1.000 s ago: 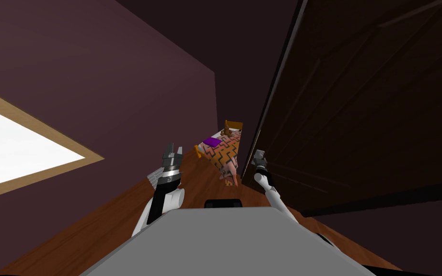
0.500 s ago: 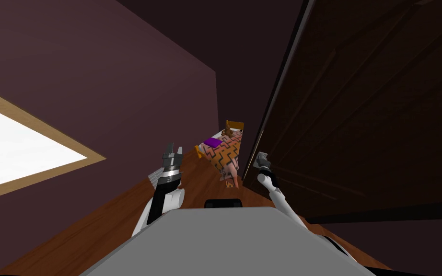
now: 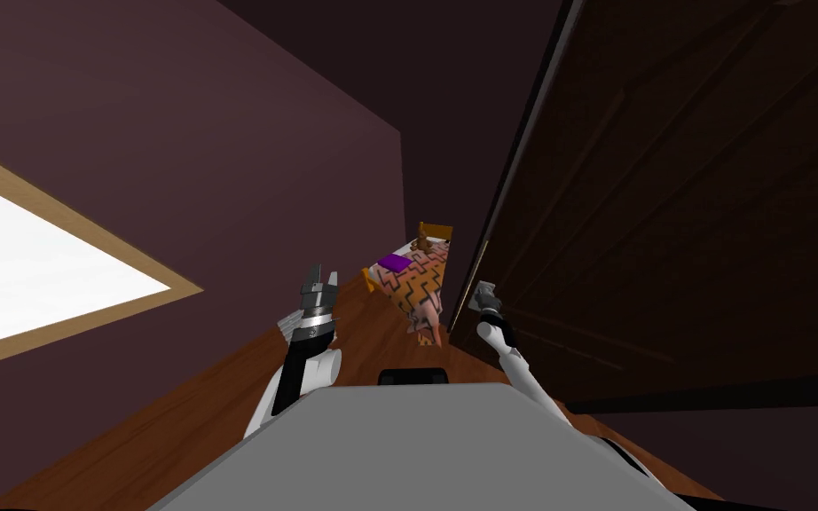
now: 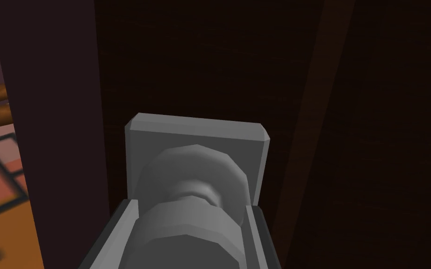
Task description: Pull the door open
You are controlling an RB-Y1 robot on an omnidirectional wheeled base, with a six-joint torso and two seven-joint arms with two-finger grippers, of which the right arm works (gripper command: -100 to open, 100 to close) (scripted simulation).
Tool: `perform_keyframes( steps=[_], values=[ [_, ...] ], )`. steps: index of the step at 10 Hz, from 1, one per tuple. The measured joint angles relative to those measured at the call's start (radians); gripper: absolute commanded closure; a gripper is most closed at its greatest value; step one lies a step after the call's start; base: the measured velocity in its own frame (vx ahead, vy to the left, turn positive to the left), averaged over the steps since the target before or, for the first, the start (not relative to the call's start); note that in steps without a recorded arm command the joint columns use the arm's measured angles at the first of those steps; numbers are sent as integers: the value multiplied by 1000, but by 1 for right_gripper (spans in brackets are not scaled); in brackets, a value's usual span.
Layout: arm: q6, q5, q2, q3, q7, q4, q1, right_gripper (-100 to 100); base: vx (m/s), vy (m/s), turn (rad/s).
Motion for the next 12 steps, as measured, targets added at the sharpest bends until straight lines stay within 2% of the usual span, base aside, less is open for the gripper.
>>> perform_keyframes(
  steps=[2,5,7,9,12],
  values=[
    [1,0,-17,19,-22,-7,6,100,-241,-16,129],
    [16,-2,-35,57,-53,-31,31,100,-257,-42,145],
    [19,-2,-54,84,-80,-46,43,100,-257,-33,115],
    [28,-3,-58,97,-90,-56,54,100,-139,-5,83],
    [23,-3,-82,123,-113,-73,68,100,-234,-50,117]
  ],
)
